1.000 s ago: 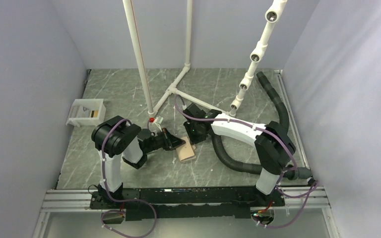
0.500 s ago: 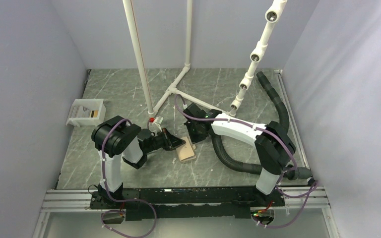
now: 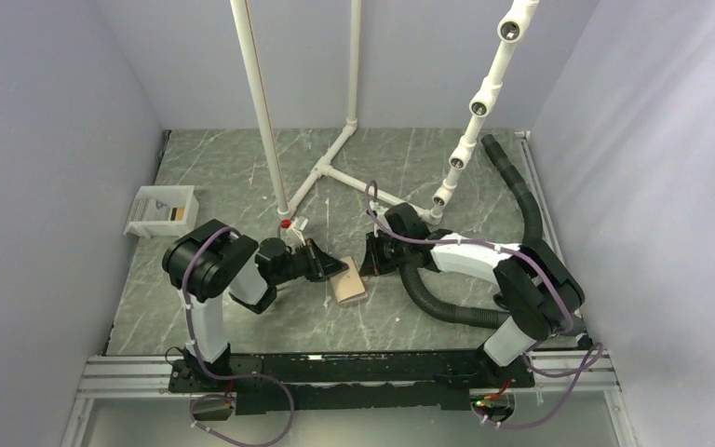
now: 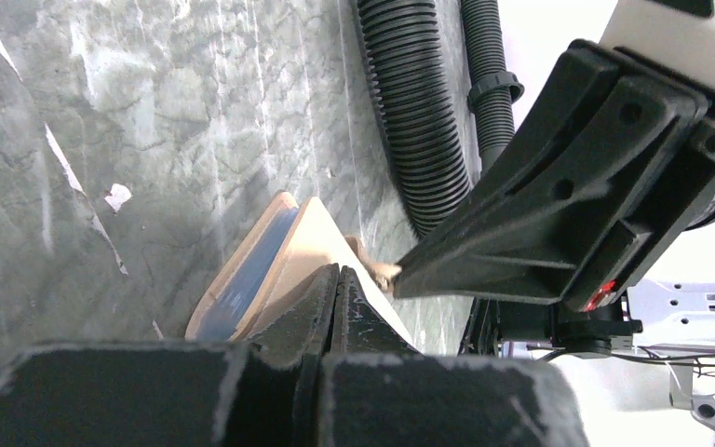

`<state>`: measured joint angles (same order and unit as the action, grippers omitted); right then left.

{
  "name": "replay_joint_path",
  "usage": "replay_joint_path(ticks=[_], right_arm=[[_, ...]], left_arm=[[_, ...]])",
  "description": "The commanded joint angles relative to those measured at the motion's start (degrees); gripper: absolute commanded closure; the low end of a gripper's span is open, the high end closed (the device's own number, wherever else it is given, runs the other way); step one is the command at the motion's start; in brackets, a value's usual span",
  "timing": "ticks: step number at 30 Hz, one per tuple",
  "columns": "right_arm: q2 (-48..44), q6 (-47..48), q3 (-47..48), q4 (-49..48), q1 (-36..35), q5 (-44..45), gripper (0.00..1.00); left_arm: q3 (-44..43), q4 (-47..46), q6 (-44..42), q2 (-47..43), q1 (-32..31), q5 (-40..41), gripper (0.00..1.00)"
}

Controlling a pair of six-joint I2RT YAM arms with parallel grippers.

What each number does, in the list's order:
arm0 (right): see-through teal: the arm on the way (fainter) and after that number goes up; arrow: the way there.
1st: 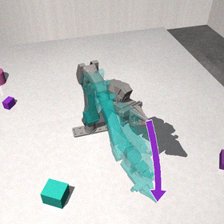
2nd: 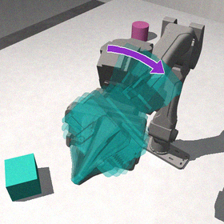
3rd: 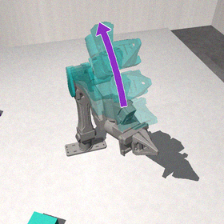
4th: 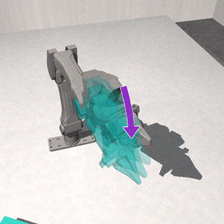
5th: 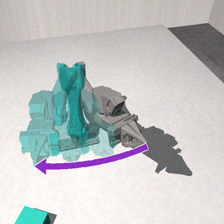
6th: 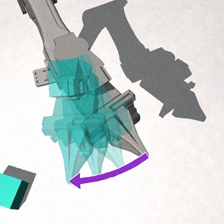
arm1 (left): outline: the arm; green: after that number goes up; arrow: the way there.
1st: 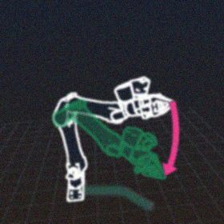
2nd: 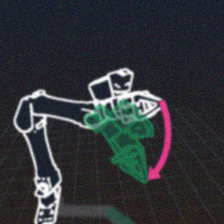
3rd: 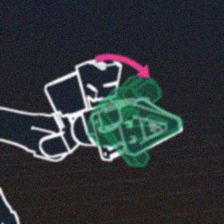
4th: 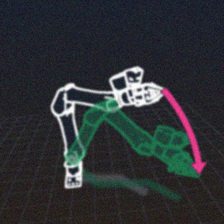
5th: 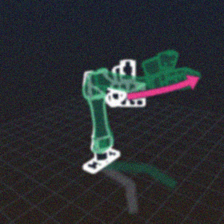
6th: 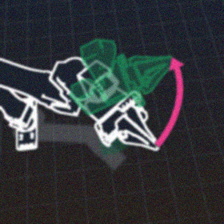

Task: Put the credit cards into the card holder
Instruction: Close the card holder at the center of the board.

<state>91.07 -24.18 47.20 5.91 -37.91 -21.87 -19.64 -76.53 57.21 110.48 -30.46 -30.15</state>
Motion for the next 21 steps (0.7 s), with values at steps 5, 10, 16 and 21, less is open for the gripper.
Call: replay_joint_path(ticks=[5,10,16,21], right_arm=[[1.3,-4.0,-5.3,-23.1,2.3,-15.0,1.00],[1.9,-5.0,-5.8,-25.1,3.1,-17.3,1.00],[3.8,-4.1,-5.3,-25.4,3.3,-20.0,1.00],[5.3,-2.8,-4.4,-24.6,3.3,-21.9,1.00]], left_arm=[[1.4,17.6,-3.3,0.4,-0.5,0.4,1.00],[1.3,17.2,-3.1,0.5,-0.6,0.2,1.00],[0.9,18.7,-3.4,-0.5,-0.6,0.2,1.00],[1.0,19.8,-3.8,-1.5,-0.7,0.6,1.00]])
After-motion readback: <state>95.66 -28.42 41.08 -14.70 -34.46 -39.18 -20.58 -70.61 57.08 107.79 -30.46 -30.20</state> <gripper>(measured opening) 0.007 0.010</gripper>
